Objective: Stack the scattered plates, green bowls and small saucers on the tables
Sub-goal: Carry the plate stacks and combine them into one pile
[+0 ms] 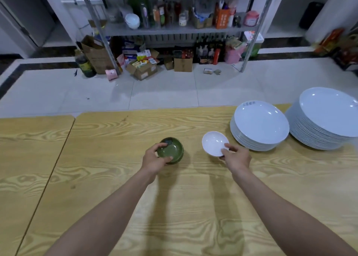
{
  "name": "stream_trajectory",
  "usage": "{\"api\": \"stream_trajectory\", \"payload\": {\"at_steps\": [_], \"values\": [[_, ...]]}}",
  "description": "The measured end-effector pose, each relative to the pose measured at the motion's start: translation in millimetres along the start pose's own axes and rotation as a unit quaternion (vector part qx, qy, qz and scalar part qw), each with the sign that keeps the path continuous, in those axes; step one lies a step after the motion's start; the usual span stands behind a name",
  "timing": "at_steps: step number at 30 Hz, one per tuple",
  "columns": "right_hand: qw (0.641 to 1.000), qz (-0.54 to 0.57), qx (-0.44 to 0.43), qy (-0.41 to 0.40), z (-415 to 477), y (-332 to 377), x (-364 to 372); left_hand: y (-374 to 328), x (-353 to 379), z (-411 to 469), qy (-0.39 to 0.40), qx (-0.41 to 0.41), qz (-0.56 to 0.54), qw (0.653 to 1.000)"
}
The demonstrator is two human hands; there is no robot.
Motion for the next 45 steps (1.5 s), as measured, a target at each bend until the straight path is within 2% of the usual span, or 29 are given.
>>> {"api": "stream_trajectory", "payload": {"at_steps": [8,16,29,38,45], "values": [[0.998,0.027,0.035,-0.048,58,3,11,-25,46,54,0.011,0.000,0.018,1.000],[0.997,0.034,0.059,-0.041,95,-10,41,-23,60,99,-0.007,-0.012,0.023,1.000],[0.998,0.030,0.051,-0.032,119,-26,62,-26,66,116,0.019,-0.010,0.074,0.997],[0.999,0.000,0.041,0.015,120,-30,63,-26,68,116,0.036,-0.006,0.085,0.996],[0.996,-0.033,-0.009,0.077,86,-11,46,-38,63,102,0.048,0.025,0.158,0.986]]}}
Point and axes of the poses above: each hand's wrist, its own z-axis towards the middle knuckle, its own x-axis out of the palm, y = z × x, the point moved 4 cm from there along z, towards the middle knuckle, and after that the axes turned 4 degrees about z, right-handed, at the moved point
